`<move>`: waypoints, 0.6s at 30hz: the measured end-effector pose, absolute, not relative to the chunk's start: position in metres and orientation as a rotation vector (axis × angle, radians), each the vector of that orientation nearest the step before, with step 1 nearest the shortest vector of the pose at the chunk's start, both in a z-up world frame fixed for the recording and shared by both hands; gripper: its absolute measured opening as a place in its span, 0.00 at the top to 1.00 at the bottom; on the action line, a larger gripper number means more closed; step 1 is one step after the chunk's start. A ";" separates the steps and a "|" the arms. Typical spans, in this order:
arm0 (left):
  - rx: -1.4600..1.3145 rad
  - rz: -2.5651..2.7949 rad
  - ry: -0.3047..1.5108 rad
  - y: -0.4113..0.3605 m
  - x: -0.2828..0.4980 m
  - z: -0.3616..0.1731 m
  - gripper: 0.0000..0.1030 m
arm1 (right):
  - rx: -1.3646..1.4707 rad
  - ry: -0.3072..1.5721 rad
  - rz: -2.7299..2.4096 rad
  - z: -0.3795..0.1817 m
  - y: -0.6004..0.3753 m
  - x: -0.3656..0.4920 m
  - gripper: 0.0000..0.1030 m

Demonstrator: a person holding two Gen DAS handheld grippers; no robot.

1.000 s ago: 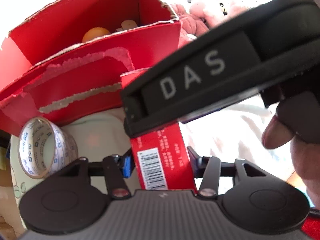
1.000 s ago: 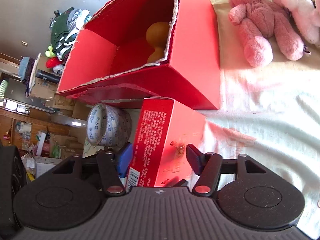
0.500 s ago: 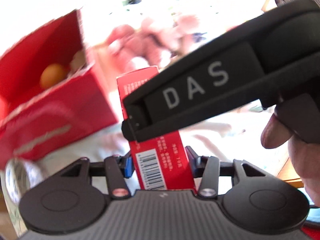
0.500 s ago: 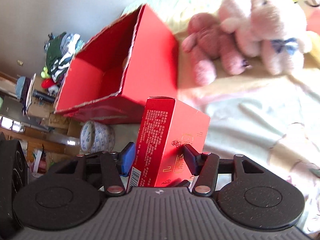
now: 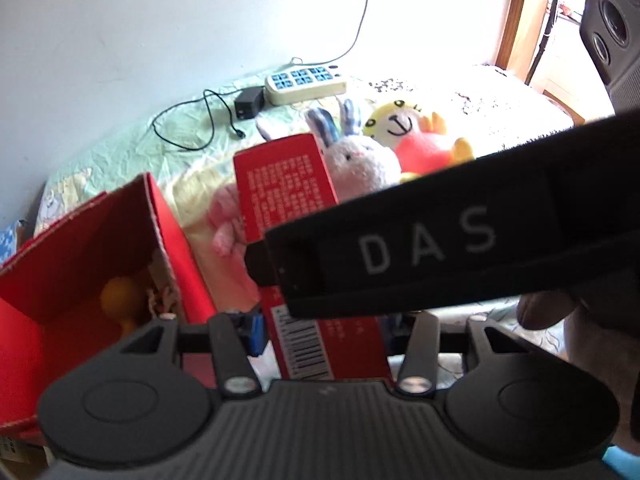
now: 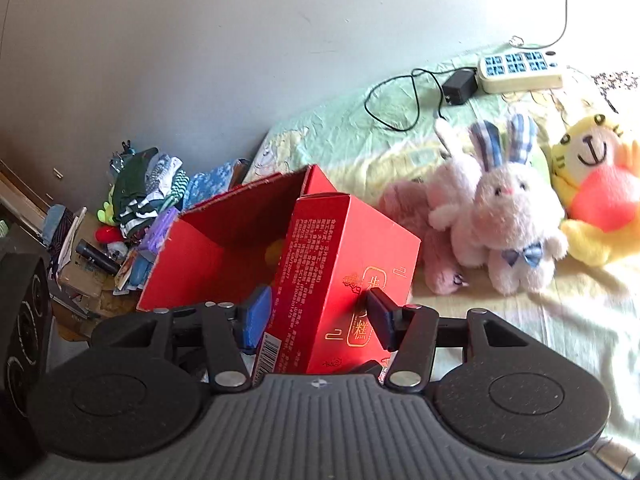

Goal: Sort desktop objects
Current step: 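Lift the red carton with both grippers and carry it over the box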

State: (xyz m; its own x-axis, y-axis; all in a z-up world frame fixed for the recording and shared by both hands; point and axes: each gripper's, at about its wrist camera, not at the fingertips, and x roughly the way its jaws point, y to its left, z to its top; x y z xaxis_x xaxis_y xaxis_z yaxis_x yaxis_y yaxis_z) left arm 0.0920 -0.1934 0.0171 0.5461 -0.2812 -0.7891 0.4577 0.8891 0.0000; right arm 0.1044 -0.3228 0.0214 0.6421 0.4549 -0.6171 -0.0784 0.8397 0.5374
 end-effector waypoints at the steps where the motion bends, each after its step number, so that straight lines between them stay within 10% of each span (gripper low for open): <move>1: 0.215 -0.431 0.879 -0.188 0.094 0.023 0.53 | 0.487 0.805 0.332 0.026 -0.320 0.108 0.46; 18: 0.143 -0.260 0.930 -0.057 0.123 0.025 0.53 | 0.385 0.808 0.507 0.033 -0.181 0.211 0.45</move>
